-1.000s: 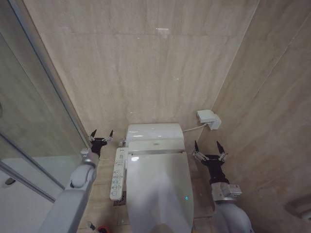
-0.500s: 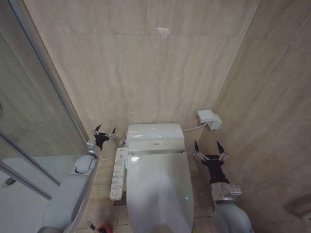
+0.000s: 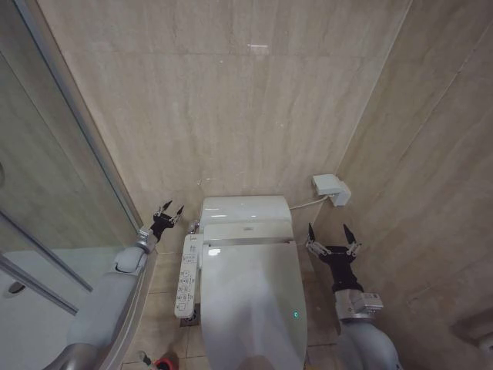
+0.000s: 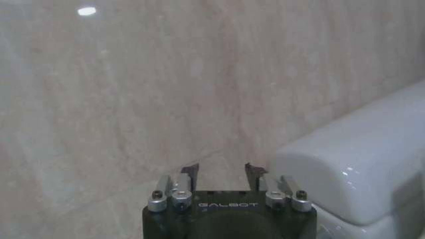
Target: Open the toilet lid, clean the toilet bowl with a toilet brush, close the toilet lid, and flush.
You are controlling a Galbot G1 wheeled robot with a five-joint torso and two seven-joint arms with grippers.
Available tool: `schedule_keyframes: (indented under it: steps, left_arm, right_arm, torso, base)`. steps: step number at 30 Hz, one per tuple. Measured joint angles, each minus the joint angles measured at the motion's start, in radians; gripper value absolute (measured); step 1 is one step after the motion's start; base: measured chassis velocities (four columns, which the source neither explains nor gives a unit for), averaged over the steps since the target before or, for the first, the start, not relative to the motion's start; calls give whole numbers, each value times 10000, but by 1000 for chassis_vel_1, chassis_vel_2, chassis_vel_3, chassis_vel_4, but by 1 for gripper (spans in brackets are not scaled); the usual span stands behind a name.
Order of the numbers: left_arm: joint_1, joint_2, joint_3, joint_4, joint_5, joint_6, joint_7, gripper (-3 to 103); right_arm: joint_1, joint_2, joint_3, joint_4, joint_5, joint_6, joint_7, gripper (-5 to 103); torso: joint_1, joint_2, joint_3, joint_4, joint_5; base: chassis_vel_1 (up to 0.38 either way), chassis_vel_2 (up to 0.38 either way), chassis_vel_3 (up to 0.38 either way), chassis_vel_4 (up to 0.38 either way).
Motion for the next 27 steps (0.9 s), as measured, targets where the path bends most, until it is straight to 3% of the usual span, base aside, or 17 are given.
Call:
schedule_keyframes:
  steps: [4,5,12,13,16,27]
  left_arm:
    - [-157,21,44,424,152,-460,609,53]
    - [-174,21,48,513,183,-546,720,26]
    - [-219,-5,23,923,428,-905,1283,26]
    - [-238,-11,15,1000,494,-967,1381,2]
    - [-333,-58,-55,1391,826,-1318,1685,2]
    - [-398,-89,-301,1986,1726,-1776,2327,0]
  right_arm:
    - [0,0,0,0,0,0,0,100]
    - [0,0,0,0,0,0,0,100]
    - [0,0,0,0,0,0,0,100]
    - [0,0,0,0,0,0,0,100]
    - [0,0,0,0,0,0,0,100]
    - [0,0,0,0,0,0,0,100]
  torso:
    - [0,0,0,0,1]
    - [0,0,0,0,1]
    - [0,0,0,0,0]
    - [0,0,0,0,1]
    - [0,0,0,0,0]
    - [0,0,0,1,1]
  base:
    - [0,0,0,0]
    - [0,0,0,0]
    - [0,0,0,0]
    - [0,0,0,0]
    - [0,0,0,0]
    - [0,0,0,0]
